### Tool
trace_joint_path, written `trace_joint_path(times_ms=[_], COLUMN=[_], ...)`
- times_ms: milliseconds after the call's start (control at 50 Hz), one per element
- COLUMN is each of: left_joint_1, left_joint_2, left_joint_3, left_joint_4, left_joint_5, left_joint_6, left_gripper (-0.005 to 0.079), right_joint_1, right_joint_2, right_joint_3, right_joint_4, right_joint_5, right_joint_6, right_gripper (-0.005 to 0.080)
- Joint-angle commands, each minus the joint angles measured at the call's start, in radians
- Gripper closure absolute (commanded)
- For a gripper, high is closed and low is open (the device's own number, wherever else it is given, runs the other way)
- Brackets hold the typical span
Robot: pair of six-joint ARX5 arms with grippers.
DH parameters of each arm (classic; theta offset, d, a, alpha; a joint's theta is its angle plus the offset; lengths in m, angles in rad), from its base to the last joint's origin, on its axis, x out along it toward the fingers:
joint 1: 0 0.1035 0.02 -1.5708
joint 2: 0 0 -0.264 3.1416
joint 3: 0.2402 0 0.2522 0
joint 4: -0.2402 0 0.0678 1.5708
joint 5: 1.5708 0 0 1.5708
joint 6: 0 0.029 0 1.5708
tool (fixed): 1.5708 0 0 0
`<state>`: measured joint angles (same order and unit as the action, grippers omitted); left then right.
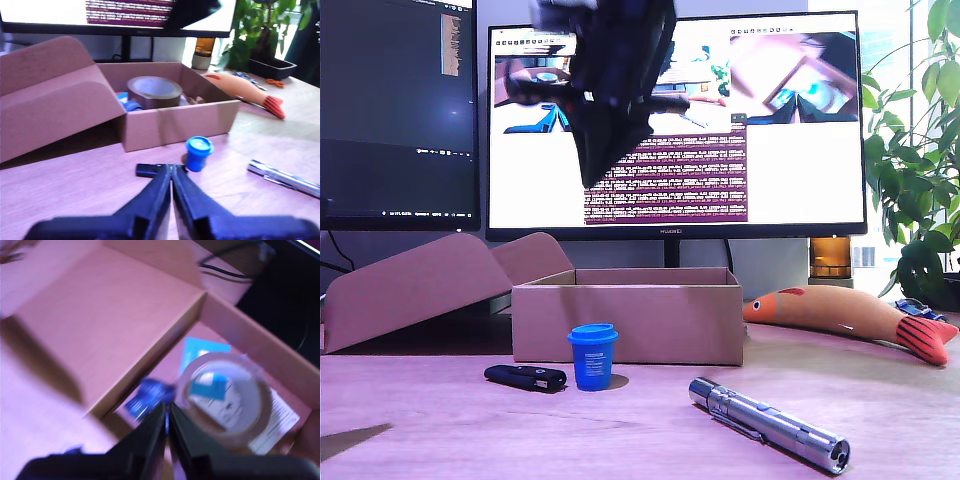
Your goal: Pick up the tape roll and place it inside the cardboard box
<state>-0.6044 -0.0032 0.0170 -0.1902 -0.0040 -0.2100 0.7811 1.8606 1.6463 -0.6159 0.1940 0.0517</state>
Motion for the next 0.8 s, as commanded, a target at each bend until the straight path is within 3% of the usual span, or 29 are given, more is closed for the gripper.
trace_joint_path(times_ms=[0,160,320,780], left_joint_1=[0.013,0.042,0.052,0.052], left_joint_2=[-0.010,-0.010,-0.010,-0.010], left_joint_3=[-0.019,-0.019,-0.019,-0.019], left_joint_4=[0.007,0.024,0.027,0.024], left_joint_5=[-0.004,-0.004,-0.001,-0.011], left_joint_6=[-0.002,-0.003,-0.004,-0.003], left_gripper=[0.0761,0.0761,0.0761,0.0761], right_joint_1=[-0.009,-0.020,-0.085,-0.440], right_joint_2=[-0.066,-0.243,-0.460,-1.027], right_joint_3=[-0.097,-0.359,-0.605,-1.147], right_joint_4=[0.042,0.195,0.315,0.496], right_joint_5=[0.008,0.028,0.040,0.024], right_joint_6=[0.002,0.012,0.038,0.051], right_gripper=[0.0762,0.0762,0.0762,0.0762])
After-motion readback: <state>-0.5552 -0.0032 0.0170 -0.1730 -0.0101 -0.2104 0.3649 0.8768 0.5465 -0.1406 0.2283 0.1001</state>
